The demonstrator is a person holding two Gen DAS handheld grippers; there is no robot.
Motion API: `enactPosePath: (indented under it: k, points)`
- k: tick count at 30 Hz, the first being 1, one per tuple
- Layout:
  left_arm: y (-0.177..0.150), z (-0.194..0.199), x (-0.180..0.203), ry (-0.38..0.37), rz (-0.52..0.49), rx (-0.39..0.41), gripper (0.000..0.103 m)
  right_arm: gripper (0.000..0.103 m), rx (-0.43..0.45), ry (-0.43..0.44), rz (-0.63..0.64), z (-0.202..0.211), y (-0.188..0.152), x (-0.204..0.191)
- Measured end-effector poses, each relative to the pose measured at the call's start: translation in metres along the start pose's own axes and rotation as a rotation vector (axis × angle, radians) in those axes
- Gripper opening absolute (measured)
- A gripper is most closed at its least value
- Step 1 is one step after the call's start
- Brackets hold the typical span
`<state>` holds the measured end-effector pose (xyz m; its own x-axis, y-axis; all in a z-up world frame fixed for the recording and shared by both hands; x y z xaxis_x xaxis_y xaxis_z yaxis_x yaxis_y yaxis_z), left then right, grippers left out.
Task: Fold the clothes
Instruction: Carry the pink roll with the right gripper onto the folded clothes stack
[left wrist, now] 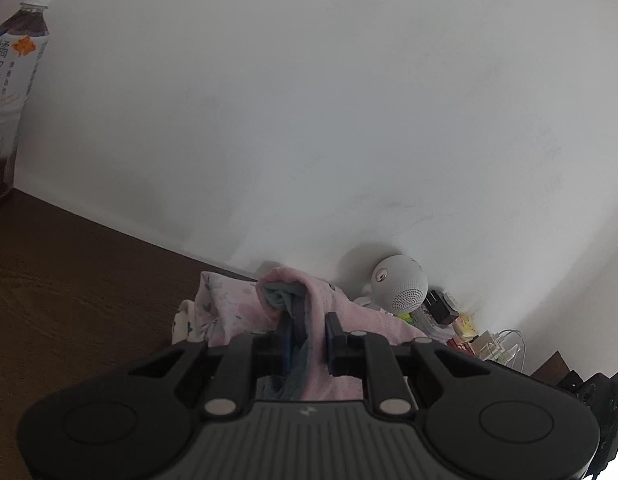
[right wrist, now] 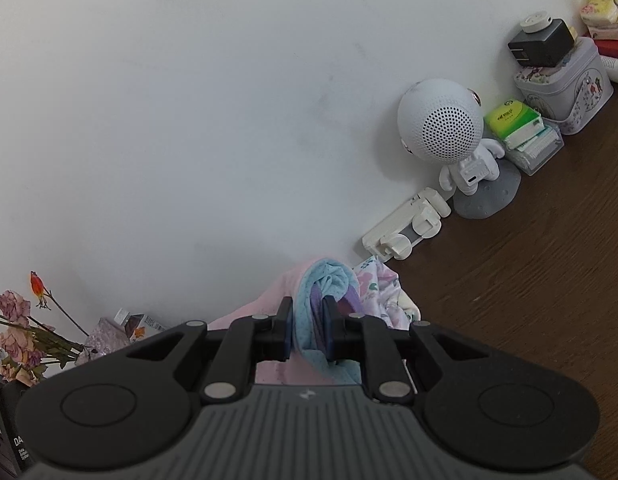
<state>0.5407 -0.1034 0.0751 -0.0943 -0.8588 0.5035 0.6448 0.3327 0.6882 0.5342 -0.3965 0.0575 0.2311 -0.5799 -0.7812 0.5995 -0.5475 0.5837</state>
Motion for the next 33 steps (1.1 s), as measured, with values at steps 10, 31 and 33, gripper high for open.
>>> enactPosePath:
  k: [10, 31, 33]
  points:
    - [0.002, -0.008, -0.009, 0.016, 0.049, -0.004, 0.025, 0.026, 0.002, 0.039, -0.041, -0.012, -0.001, 0.018]
    - [0.005, 0.019, 0.007, 0.218, -0.147, 0.138, 0.066, 0.060, 0.032, -0.095, 0.235, 0.024, 0.002, -0.018]
    - [0.004, 0.028, 0.009, 0.229, -0.176, 0.153, 0.069, 0.068, 0.022, -0.097, 0.280, 0.028, -0.002, -0.026]
Point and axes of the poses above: each gripper's, at about its wrist camera, not at the fingertips, and z roughly against the way its jaws point, x to its right, y to its top, the point moved 1 cm from there along -z, roughly the way its jaws point, and after that the axes turned 8 degrees about y, right-handed, at the moved point
